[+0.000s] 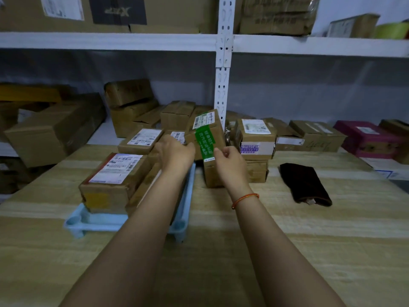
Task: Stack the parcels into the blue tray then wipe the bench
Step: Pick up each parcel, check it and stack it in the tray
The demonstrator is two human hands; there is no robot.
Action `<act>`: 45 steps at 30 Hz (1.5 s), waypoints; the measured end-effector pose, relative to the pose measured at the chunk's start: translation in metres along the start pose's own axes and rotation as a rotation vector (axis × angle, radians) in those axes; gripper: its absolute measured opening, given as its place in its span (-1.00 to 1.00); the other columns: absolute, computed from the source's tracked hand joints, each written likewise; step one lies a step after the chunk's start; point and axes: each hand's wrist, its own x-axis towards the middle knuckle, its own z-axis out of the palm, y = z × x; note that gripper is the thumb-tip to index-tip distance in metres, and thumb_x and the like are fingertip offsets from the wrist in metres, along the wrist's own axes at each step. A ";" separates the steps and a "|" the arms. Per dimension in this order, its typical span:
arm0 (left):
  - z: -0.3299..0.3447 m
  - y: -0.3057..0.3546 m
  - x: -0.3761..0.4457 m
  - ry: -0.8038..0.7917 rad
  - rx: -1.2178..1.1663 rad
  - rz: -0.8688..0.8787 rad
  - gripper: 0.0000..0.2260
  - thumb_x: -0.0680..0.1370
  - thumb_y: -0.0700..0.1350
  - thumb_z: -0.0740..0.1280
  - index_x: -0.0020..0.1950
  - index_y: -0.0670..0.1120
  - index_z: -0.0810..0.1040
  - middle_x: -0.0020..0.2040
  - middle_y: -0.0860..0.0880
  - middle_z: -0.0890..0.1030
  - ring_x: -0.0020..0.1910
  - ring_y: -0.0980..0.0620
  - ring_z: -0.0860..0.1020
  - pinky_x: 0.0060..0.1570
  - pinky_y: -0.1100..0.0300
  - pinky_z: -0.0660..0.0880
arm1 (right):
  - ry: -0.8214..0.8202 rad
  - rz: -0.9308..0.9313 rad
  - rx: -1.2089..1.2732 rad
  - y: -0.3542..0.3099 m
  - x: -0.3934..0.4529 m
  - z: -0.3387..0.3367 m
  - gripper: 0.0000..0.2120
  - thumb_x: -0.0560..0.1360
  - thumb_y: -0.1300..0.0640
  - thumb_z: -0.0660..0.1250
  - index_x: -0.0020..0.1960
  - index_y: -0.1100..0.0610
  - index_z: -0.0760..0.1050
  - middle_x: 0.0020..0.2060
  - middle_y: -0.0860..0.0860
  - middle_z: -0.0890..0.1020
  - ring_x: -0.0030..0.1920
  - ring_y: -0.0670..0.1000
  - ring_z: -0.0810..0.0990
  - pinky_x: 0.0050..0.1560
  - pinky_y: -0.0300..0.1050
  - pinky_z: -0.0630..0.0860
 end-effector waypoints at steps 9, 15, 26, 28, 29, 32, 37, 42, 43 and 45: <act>0.051 0.016 0.069 -0.106 -0.255 -0.080 -0.45 0.51 0.09 0.23 0.42 -0.19 0.42 0.36 -0.18 0.50 0.31 -0.18 0.47 0.33 -0.01 0.41 | -0.051 -0.007 -0.034 -0.008 0.067 -0.002 -0.55 0.62 -0.09 0.15 0.34 0.20 0.43 0.23 0.15 0.55 0.24 0.16 0.50 0.18 -0.04 0.42; 0.062 0.014 0.088 -0.136 -0.382 -0.126 -0.54 0.63 0.07 0.13 0.38 -0.21 0.47 0.35 -0.16 0.52 0.29 -0.16 0.49 0.33 0.00 0.40 | -0.192 0.051 -0.127 -0.008 0.088 0.012 -0.36 0.60 -0.26 0.03 0.42 0.21 0.36 0.29 0.19 0.53 0.29 0.23 0.49 0.30 0.14 0.42; 0.060 0.015 0.081 -0.139 -0.505 -0.097 -0.55 0.37 0.00 0.17 0.21 -0.11 0.51 0.07 -0.11 0.65 -0.04 -0.11 0.64 -0.02 -0.04 0.62 | -0.103 0.086 0.160 -0.009 0.063 0.004 -0.32 0.51 -0.44 0.05 0.23 0.11 0.49 0.12 0.03 0.60 0.13 0.07 0.57 0.20 0.09 0.49; 0.043 0.023 0.055 -0.153 -0.564 -0.077 -0.58 0.40 -0.07 0.20 0.24 -0.15 0.49 0.07 -0.10 0.64 -0.03 -0.08 0.64 -0.11 0.05 0.64 | -0.067 0.101 0.259 -0.010 0.054 -0.001 -0.41 0.51 -0.39 0.13 0.20 0.08 0.48 0.07 0.00 0.60 0.09 0.02 0.57 0.14 0.04 0.51; 0.037 0.026 0.043 -0.170 -0.588 -0.065 -0.60 0.44 -0.13 0.22 0.26 -0.17 0.47 0.08 -0.11 0.64 -0.02 -0.06 0.65 -0.18 0.12 0.63 | -0.049 0.107 0.302 -0.011 0.051 -0.003 -0.47 0.52 -0.35 0.17 0.17 0.08 0.48 0.03 -0.02 0.60 0.06 -0.01 0.57 0.08 0.00 0.52; 0.017 0.028 0.011 -0.219 -0.650 -0.030 -0.74 0.52 -0.29 0.23 0.20 -0.22 0.50 0.02 -0.15 0.66 -0.08 -0.01 0.67 -0.32 0.25 0.59 | -0.019 0.137 0.429 -0.010 0.038 -0.011 -0.68 0.54 -0.20 0.27 0.03 0.06 0.45 -0.05 -0.02 0.59 -0.03 -0.04 0.57 -0.05 -0.06 0.52; -0.011 0.025 -0.031 -0.341 -0.667 -0.051 -0.76 0.60 -0.37 0.16 -0.09 -0.17 0.59 -0.18 -0.08 0.67 -0.40 0.16 0.65 -0.48 0.33 0.52 | -0.048 0.185 0.576 -0.004 0.008 -0.022 -0.52 0.19 -0.27 0.34 -0.03 0.01 0.45 0.04 0.09 0.62 0.09 0.12 0.60 0.20 0.26 0.51; -0.021 0.019 -0.053 -0.355 -0.640 -0.077 -0.78 0.58 -0.36 0.19 -0.13 -0.16 0.56 -0.13 -0.11 0.69 -0.20 0.04 0.66 -0.27 0.21 0.54 | -0.091 0.149 0.613 0.006 -0.009 -0.032 -0.57 0.20 -0.18 0.34 -0.02 0.01 0.40 0.02 0.07 0.59 0.02 0.10 0.57 -0.03 0.06 0.50; -0.021 0.019 -0.057 -0.359 -0.647 -0.080 -0.79 0.58 -0.36 0.19 -0.12 -0.15 0.55 -0.10 -0.13 0.68 -0.15 0.01 0.65 -0.21 0.17 0.56 | -0.097 0.141 0.621 0.007 -0.011 -0.034 -0.60 0.23 -0.15 0.33 -0.02 0.02 0.40 0.00 0.07 0.57 -0.02 0.07 0.54 -0.08 0.01 0.47; -0.022 0.019 -0.063 -0.343 -0.661 -0.105 -0.82 0.58 -0.36 0.19 -0.09 -0.11 0.48 -0.06 -0.13 0.66 -0.05 -0.05 0.64 -0.11 0.11 0.57 | -0.102 0.135 0.637 0.009 -0.015 -0.037 -0.60 0.23 -0.13 0.33 -0.01 0.02 0.40 0.00 0.05 0.56 -0.02 0.06 0.54 -0.05 0.04 0.49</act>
